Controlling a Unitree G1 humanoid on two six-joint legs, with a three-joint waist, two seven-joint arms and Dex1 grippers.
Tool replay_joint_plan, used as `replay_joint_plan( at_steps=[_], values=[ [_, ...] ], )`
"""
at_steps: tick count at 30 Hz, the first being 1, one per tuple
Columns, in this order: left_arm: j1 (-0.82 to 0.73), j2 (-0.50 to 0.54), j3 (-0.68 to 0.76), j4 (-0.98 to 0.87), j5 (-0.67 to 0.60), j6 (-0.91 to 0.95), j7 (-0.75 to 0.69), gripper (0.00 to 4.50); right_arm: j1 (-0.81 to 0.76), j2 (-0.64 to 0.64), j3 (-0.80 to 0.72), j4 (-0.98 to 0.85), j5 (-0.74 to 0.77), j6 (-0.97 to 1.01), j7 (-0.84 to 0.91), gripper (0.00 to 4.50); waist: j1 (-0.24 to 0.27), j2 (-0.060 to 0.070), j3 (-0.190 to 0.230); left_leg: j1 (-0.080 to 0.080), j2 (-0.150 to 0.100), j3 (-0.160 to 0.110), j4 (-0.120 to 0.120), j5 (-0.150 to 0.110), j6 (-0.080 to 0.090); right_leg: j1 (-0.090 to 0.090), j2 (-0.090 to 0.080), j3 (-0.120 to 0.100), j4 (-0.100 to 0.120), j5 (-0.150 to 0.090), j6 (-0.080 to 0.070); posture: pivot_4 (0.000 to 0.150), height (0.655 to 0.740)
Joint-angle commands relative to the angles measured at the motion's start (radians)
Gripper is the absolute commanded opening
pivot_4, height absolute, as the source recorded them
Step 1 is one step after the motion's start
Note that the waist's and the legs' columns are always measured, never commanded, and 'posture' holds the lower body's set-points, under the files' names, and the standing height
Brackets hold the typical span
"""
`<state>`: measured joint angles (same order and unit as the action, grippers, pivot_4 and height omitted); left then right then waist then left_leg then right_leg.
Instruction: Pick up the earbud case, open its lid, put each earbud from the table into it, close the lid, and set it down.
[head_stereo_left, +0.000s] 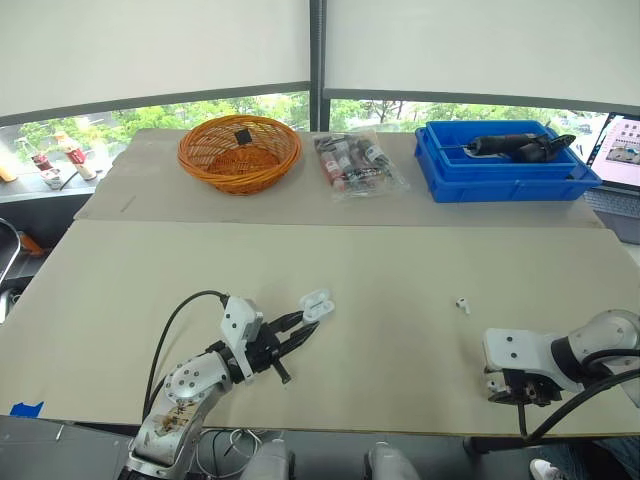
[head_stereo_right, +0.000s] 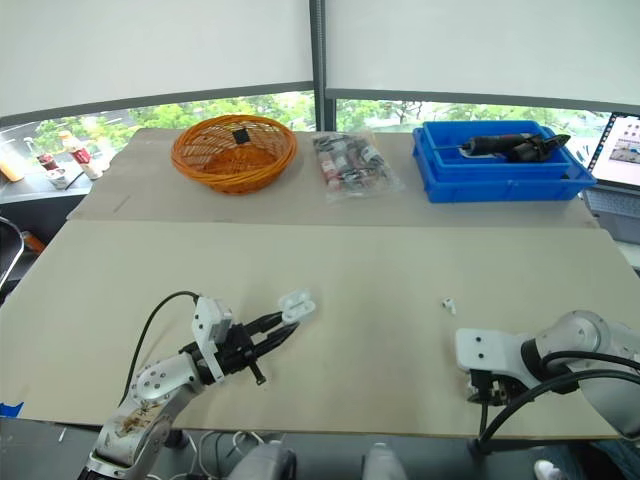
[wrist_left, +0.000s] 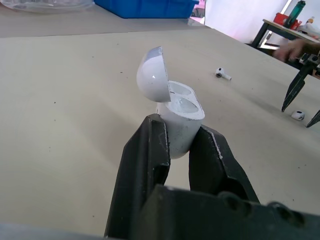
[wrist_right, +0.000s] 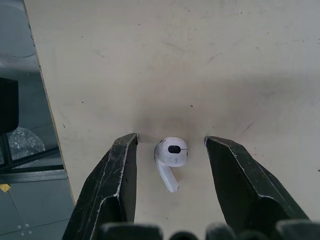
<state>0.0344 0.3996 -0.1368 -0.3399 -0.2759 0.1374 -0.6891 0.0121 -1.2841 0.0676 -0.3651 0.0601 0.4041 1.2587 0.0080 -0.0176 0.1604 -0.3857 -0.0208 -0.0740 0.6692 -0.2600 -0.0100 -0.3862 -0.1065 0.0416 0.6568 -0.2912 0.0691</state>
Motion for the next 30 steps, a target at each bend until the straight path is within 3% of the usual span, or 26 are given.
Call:
replay_joint_plan(
  at_steps=[1,3,9,10,15,22,30],
  values=[
    [-0.001,0.005,0.006,-0.043,-0.006,0.001,0.004,0.53,-0.008,0.001,0.006,0.021,-0.022,-0.023,-0.006,2.38,0.0,0.0,0.0,0.0,0.0,0.0,0.0,0.0,0.0,0.0,0.0,0.0,0.0,0.0,0.0,0.15,0.74],
    [-0.001,0.005,0.006,-0.043,-0.007,0.001,0.004,0.53,-0.009,0.0,0.008,0.031,-0.027,-0.031,-0.007,2.38,0.0,0.0,0.0,0.0,0.0,0.0,0.0,0.0,0.0,0.0,0.0,0.0,0.0,0.0,0.0,0.15,0.74],
    [-0.008,0.001,0.005,-0.038,-0.007,0.003,0.004,0.53,-0.02,0.003,0.003,0.036,-0.023,-0.046,-0.005,0.48,-0.004,-0.001,0.0,0.001,0.0,0.0,0.0,0.0,0.0,0.0,0.0,0.0,0.0,0.0,0.0,0.15,0.74],
    [-0.011,0.0,0.004,-0.036,-0.006,0.002,0.003,0.53,-0.024,0.002,0.0,0.036,-0.02,-0.047,-0.003,0.35,-0.004,-0.001,0.0,0.001,0.0,0.0,0.0,0.0,0.0,0.001,0.0,0.0,0.0,0.0,0.0,0.15,0.74],
    [-0.022,-0.008,-0.001,-0.019,-0.003,-0.008,0.001,0.53,-0.051,0.006,-0.032,0.025,0.019,-0.028,0.002,0.35,-0.005,-0.001,0.0,0.0,0.0,0.0,0.0,0.0,0.0,0.0,0.0,0.0,0.0,0.0,0.0,0.15,0.74],
    [-0.07,-0.03,-0.008,0.022,0.002,-0.033,-0.006,0.53,-0.153,0.11,-0.11,-0.045,0.226,0.199,-0.025,0.35,-0.003,-0.001,0.0,0.0,0.0,-0.001,0.0,0.0,0.0,0.0,0.0,0.0,0.0,0.0,0.0,0.15,0.74],
    [-0.169,-0.077,-0.019,0.09,0.011,-0.073,0.001,0.53,-0.337,0.589,-0.256,-0.24,0.641,0.54,-0.409,0.35,-0.001,-0.002,0.0,-0.002,0.0,-0.004,0.002,0.0,0.0,-0.002,0.001,0.0,0.002,0.0,0.0,0.15,0.74]
  ],
)
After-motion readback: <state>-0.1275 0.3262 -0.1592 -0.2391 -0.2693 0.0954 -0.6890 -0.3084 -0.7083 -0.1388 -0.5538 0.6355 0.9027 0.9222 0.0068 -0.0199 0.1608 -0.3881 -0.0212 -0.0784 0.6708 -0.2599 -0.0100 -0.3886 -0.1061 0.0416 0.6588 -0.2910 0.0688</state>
